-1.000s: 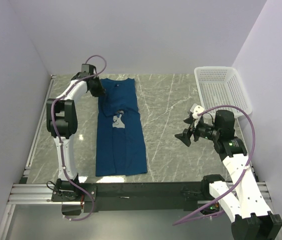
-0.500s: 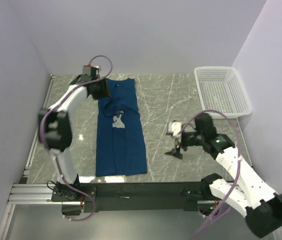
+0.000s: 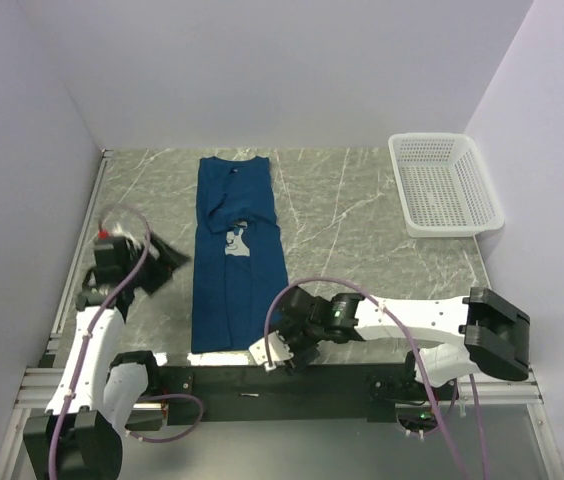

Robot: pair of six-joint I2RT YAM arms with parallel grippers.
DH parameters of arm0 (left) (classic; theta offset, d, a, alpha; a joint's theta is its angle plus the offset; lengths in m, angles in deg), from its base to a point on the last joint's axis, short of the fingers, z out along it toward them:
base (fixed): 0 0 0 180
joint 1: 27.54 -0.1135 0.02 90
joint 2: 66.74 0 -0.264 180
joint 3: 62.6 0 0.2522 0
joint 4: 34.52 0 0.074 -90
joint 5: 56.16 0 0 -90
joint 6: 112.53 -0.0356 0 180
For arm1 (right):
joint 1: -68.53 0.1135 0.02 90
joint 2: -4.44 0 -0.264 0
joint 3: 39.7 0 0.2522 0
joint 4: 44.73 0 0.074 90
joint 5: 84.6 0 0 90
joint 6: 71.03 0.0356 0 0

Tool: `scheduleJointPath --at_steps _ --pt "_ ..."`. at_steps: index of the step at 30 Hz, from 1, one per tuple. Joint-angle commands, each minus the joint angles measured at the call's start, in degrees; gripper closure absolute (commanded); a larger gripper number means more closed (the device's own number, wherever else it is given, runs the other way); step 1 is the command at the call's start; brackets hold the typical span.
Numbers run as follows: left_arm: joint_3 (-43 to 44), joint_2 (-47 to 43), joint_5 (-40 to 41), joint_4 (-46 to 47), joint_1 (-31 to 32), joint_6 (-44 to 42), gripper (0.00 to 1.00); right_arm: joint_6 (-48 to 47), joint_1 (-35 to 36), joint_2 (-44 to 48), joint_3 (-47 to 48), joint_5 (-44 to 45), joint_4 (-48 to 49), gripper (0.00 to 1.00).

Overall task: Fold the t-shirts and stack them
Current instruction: Fold the tshirt

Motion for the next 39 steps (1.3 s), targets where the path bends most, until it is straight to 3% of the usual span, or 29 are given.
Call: scheduleJointPath --at_steps 1,5,15,20,25,28,34,39 --pt "-5.4 -5.2 -3.0 -13.5 0.2 9.0 0.19 0.2 2.5 -1.4 0.0 9.2 5.5 0.30" --pt "-4.6 -4.4 3.0 -24.9 0.2 11.0 0.18 1.9 4.0 -4.4 -1.6 11.7 9.6 0.31" --pt "-2.7 0.3 5.7 -30.5 4.2 13.0 0.22 2.9 3.9 -8.8 -3.5 13.4 13.4 0.43" --pt "-3.3 7.5 8.5 -28.3 15.9 18.3 0.22 3.6 3.1 -10.2 -2.7 13.1 12.7 0.66" --pt "-3.6 10.7 10.9 -27.9 19.8 20.7 0.24 3.8 1.3 -9.3 -2.5 12.1 12.3 0.90" --pt "-5.0 10.8 11.6 -27.0 21.3 22.7 0.28 4.2 0.9 -8.6 -2.4 10.4 11.9 0.97" --pt "-7.1 14.4 10.9 -22.3 23.3 25.2 0.42 4.6 -0.2 -7.6 -1.5 8.7 10.9 0.99" --pt "-5.4 15.9 12.5 -24.7 25.4 25.0 0.42 5.1 -1.3 -7.3 -1.3 7.4 10.7 1.00"
